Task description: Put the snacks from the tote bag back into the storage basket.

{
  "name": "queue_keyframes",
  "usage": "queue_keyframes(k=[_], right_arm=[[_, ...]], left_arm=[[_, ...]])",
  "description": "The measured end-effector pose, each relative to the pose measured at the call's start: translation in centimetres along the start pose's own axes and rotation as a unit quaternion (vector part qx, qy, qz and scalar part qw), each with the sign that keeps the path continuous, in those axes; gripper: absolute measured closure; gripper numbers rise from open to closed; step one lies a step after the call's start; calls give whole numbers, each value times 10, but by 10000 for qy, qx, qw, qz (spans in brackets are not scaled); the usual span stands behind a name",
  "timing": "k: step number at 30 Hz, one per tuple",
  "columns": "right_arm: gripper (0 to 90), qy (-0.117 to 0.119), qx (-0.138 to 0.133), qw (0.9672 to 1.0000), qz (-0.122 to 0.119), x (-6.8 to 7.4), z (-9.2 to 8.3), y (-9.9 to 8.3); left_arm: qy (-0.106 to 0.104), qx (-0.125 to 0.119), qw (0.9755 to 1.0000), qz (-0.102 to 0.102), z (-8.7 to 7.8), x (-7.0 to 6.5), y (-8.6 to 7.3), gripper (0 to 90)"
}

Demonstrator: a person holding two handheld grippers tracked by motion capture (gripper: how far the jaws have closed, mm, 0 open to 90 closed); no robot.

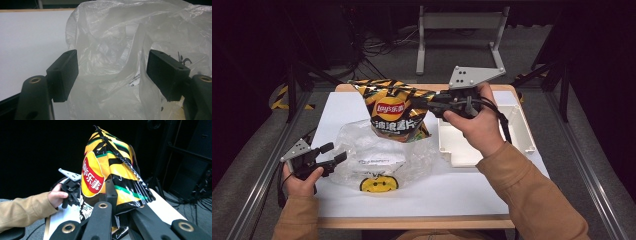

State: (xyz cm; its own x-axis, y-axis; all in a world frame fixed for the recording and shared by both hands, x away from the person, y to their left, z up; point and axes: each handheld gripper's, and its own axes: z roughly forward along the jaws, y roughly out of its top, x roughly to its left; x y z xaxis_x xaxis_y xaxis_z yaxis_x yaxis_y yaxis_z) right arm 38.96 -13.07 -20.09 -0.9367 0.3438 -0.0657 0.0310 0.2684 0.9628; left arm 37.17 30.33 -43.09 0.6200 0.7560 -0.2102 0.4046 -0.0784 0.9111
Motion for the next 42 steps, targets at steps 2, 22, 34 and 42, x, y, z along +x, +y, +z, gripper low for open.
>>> queue_keyframes(k=[2, 22, 34, 42], right_arm=[[900, -58, 10, 10000, 1, -3, -6, -2], [900, -444, 58, 9989, 101, -32, -58, -21], [900, -572, 81, 9982, 125, -49, -94, -31], [900, -570, 136, 9981, 166, -60, -106, -35]], left_arm=[[20, 26, 10000, 64, -1, 0, 0, 254], [35, -308, 9993, 208, -20, -13, 4, 168], [73, -328, 9991, 248, -31, -21, 2, 164], [165, -298, 9992, 228, -38, -22, 0, 161]])
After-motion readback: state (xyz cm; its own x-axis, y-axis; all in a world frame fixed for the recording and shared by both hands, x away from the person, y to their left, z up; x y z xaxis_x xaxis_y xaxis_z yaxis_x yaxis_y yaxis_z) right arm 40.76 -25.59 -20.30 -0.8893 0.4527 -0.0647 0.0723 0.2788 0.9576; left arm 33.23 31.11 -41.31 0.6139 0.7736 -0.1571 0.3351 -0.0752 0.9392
